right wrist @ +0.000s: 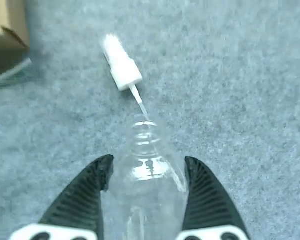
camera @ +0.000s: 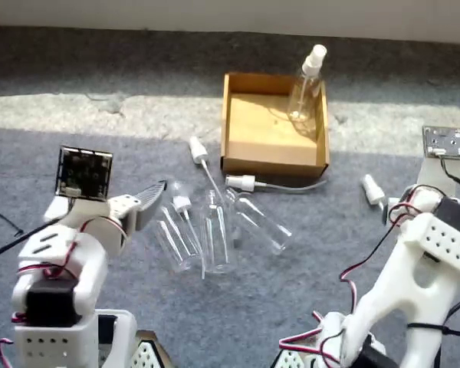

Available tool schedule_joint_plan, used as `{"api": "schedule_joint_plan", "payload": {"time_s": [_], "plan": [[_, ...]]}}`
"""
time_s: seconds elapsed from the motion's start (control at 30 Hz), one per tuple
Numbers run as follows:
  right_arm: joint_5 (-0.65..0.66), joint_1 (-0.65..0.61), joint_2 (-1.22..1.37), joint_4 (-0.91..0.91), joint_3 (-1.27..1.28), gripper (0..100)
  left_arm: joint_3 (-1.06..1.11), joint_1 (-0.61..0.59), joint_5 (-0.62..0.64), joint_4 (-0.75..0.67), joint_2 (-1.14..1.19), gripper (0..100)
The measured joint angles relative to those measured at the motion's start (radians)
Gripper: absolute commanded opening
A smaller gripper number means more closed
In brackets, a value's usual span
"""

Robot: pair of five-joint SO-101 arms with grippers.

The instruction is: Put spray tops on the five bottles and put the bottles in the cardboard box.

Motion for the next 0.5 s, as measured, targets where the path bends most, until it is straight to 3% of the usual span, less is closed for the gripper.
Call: {"api": "schedule_joint_plan", "payload": {"time_s": [0.2,0.37,0.5], "plan": [[-0.06,-0.203,-0.328,0.083,0.081,0.3,-0.301,-0.176,-0.051,0.158,0.37,23],[-0.063,-0.367,-0.54,0.176,0.241,0.3,-0.529,-0.183,-0.051,0.224,0.71,25],[-0.092,-0.453,-0.647,0.195,0.362,0.3,-0.609,-0.117,-0.018,0.278,0.896,26]]}}
